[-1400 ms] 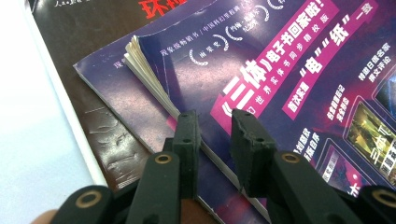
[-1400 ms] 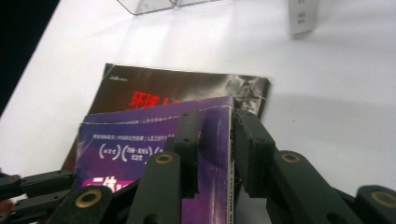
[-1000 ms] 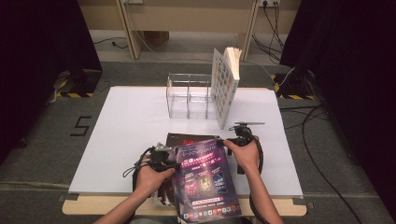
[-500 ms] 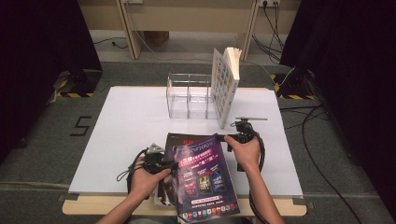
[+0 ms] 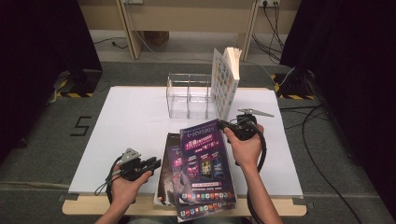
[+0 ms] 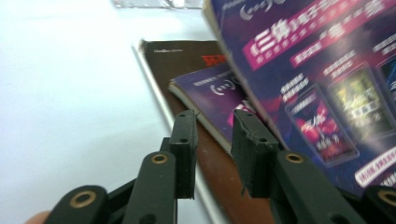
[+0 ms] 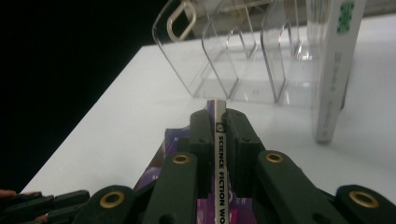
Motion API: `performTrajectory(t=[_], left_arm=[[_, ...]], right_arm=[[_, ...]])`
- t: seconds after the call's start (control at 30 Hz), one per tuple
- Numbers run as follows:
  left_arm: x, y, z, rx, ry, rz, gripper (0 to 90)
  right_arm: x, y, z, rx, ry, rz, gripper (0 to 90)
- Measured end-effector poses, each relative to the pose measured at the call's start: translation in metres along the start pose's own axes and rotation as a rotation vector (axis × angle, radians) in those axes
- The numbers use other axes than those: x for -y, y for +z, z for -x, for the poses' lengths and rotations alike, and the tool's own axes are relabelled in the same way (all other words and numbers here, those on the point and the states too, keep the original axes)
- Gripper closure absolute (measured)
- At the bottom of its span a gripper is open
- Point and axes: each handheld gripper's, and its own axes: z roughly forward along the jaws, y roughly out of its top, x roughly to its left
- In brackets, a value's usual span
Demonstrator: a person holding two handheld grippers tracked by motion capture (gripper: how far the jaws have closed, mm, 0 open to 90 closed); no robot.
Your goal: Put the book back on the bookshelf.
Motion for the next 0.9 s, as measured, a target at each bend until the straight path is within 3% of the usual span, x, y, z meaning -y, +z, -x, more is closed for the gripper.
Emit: performTrajectory(t=[0.17,0.5,0.9], left_arm=[[0.006,-0.003,-0.008,-0.011,-0.019,0.033,68.3],[0.014,-0.006,-0.014,-0.018,-0.032,0.043,67.3],[0.021,-0.011,-0.018,-0.034,-0.051,0.056,67.5]], right_arm=[[-0.008,-0.003,-0.007,0.014,-0.029,0.06,82.7],[-0.022,-0.003,-0.017,0.038,-0.072,0.14,82.8],[-0.057,-0.003,-0.041,0.082,-0.133,0.288,83.0]])
